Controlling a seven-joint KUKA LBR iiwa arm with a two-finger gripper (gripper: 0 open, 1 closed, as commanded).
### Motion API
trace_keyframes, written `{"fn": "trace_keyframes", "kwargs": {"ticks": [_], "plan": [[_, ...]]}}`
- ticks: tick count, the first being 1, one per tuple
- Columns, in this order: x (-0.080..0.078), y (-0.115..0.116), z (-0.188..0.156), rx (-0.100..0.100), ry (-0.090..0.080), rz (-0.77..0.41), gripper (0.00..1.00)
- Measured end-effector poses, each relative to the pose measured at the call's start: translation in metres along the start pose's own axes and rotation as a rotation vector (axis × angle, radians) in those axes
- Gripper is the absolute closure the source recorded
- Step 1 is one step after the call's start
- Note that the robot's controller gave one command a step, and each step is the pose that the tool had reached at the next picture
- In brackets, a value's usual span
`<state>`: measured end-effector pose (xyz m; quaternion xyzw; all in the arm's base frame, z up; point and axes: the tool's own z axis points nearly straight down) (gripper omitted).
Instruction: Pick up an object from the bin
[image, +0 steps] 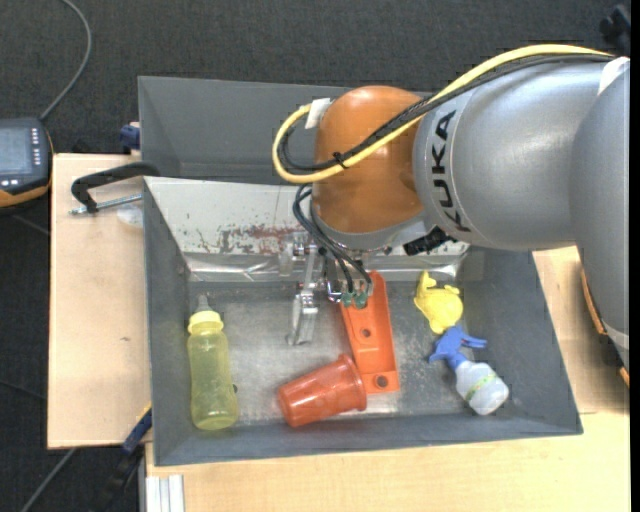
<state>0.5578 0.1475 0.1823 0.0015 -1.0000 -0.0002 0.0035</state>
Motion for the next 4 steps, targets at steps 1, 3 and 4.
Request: {"fn": "trace_keyframes", "kwargs": {"ticks": [1,3,4], "plan": [[-0.002,-0.001,-0.005,-0.001,-0.008,0.002,0.0],[-0.015,-0.049,0.018,-0.002,-0.009,0.15,0.0],[0.006,-0.057,0.055,-0.003,-0.011,-0.025,0.0]]}}
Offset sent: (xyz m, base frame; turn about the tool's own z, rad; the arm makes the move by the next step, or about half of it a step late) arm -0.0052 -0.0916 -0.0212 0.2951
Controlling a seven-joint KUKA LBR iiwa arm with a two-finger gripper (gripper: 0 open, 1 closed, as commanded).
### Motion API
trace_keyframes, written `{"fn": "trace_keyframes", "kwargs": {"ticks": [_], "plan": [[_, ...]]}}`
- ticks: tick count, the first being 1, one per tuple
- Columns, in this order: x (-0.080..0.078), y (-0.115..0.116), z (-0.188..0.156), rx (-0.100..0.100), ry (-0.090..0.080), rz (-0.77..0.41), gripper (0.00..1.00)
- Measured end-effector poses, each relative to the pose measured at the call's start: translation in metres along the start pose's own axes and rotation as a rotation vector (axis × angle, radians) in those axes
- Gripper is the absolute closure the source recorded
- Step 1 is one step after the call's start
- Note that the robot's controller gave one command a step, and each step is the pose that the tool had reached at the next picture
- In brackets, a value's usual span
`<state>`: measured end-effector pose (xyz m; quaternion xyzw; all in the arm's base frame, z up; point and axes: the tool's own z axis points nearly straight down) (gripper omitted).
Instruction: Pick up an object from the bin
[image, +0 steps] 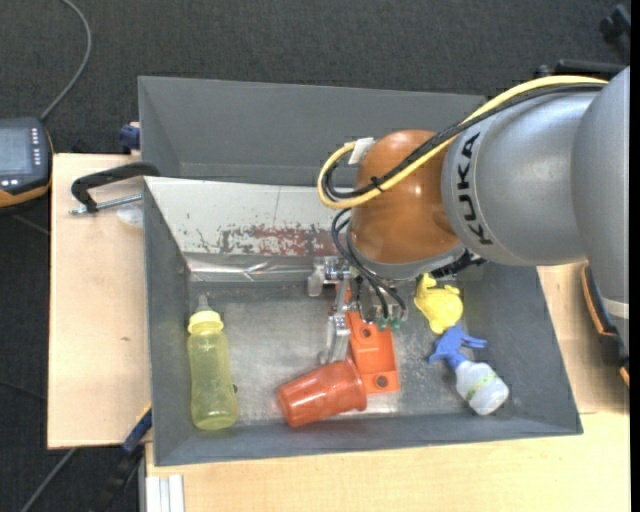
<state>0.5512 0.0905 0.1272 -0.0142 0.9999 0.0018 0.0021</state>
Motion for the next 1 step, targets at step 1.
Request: {"fn": "trace_keyframes", "kwargs": {"ticks": [1], "plan": [[0.0054,-0.0371,0.022,-0.001,0.003,0.058,0.0]]}}
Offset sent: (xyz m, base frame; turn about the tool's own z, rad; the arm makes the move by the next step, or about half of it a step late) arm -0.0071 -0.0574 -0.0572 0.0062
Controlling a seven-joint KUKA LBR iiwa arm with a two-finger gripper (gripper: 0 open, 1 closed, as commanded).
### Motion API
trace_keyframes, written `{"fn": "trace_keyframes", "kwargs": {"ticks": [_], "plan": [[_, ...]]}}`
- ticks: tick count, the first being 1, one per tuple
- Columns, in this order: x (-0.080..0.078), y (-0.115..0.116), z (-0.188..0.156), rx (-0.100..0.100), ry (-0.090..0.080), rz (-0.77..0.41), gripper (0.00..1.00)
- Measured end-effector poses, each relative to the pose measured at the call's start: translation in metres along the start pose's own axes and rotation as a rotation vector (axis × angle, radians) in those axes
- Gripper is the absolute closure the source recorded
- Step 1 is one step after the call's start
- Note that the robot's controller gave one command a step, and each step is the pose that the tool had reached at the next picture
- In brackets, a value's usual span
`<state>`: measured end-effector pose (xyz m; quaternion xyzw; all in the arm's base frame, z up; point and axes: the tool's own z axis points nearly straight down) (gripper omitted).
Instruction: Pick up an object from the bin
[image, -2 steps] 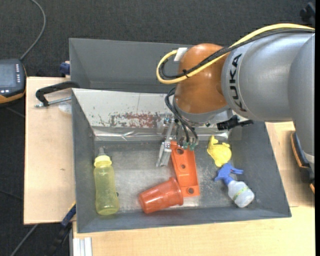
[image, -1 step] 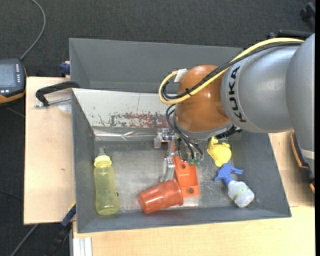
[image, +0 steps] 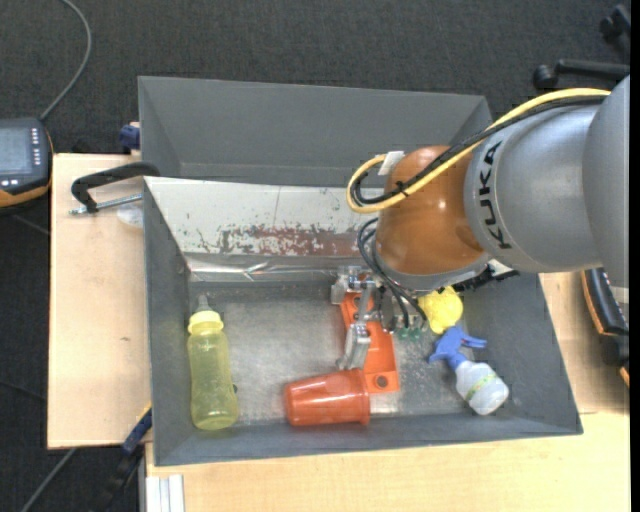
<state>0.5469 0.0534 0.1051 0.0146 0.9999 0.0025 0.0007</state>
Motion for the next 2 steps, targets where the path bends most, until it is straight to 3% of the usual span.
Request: {"fn": "trace_keyframes", "kwargs": {"ticks": [1,2], "plan": [[-0.004,-0.019,0.016,0.001,-0.017,-0.111,0.0],[0.019,-0.037,0.021,-0.002,-0.021,-0.07,0.0]]}}
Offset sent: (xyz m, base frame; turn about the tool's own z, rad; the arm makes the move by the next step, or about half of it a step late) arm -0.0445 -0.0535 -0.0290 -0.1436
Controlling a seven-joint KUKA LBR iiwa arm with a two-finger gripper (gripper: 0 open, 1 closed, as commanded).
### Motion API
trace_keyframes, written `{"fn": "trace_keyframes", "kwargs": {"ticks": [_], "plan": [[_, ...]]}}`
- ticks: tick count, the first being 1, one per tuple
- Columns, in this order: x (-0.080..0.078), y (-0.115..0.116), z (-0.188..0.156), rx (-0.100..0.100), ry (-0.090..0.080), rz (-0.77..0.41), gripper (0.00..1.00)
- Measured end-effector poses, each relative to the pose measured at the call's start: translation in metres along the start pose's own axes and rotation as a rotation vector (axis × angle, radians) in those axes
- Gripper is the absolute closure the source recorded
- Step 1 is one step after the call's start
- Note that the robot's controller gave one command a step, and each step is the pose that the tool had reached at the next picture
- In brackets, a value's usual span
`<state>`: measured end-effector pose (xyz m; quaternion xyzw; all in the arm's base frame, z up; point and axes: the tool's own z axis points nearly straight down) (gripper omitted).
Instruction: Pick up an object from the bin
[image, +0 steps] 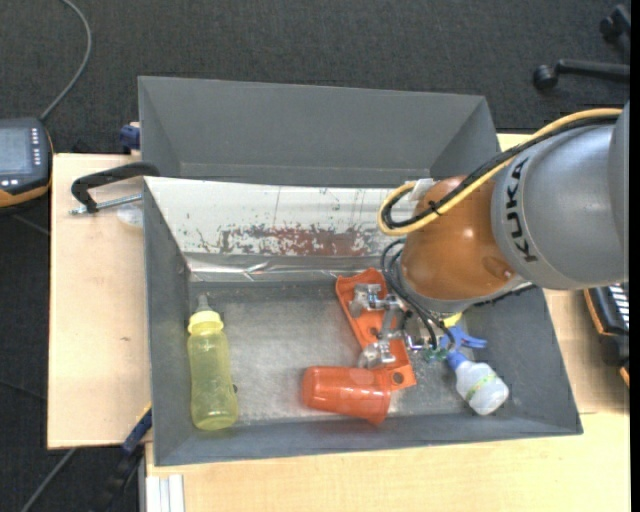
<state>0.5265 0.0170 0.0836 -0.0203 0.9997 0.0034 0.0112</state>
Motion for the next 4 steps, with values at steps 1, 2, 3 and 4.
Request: {"fn": "trace_keyframes", "kwargs": {"ticks": [1,2,3,4], "plan": [[0.023,-0.047,-0.007,0.001,0.003,0.043,1.0],[0.023,-0.047,-0.007,0.001,0.003,0.044,1.0],[0.016,-0.048,-0.057,0.0,0.005,0.018,1.0],[0.011,-0.04,-0.126,0.001,0.002,0.013,1.0]]}}
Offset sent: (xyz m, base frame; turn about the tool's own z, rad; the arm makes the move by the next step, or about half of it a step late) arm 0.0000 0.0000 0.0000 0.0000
